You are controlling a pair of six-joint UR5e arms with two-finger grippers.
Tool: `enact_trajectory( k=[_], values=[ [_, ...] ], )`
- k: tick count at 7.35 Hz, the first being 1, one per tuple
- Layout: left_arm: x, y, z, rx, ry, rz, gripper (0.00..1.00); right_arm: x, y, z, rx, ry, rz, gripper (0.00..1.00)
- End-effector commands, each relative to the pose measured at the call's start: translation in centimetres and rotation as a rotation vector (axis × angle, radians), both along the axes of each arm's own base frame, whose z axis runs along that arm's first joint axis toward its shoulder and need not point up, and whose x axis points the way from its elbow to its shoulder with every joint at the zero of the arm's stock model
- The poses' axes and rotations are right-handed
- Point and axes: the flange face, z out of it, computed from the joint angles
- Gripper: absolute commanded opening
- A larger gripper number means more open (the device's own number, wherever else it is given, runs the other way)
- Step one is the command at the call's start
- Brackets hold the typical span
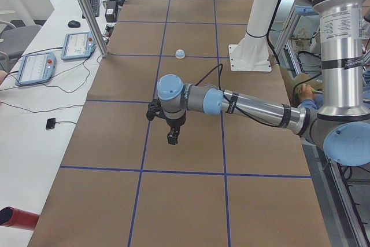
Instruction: Place and press bell with both arms
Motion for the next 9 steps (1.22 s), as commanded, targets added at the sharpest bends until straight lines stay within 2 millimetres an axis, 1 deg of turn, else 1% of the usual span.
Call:
enact_trajectory(
  k=[1, 2, 3, 5, 6, 7, 9],
  values=[
    [-5.9, 2.3, 3.7, 0.01, -0.021, -0.056, 0.99, 8.3, 3.2, 4.8, 0.008, -0.004, 0.035, 1.0],
    [-7.5, 3.6, 4.7, 0.05, -0.019, -0.049, 0.99, 9.3, 4.5, 6.1, 0.001, 0.0, 0.036, 1.0],
    [-7.9, 3.7, 4.8, 0.055, -0.019, -0.054, 0.99, 10.4, 5.0, 6.4, 0.0, 0.001, 0.055, 1.0],
    [-7.9, 3.8, 5.1, 0.038, -0.019, -0.06, 0.99, 10.6, 5.5, 7.1, 0.001, 0.017, 0.047, 1.0],
    [-7.9, 3.8, 5.3, 0.029, -0.018, -0.062, 0.99, 10.7, 5.4, 7.9, -0.01, 0.021, 0.047, 1.0],
    [-7.9, 4.0, 6.1, 0.01, -0.017, -0.063, 0.99, 10.7, 5.4, 8.1, -0.013, 0.021, 0.047, 1.0],
    [-7.9, 3.8, 4.9, 0.027, -0.023, -0.072, 0.99, 10.8, 5.4, 7.6, -0.007, 0.016, 0.054, 1.0]
  ],
)
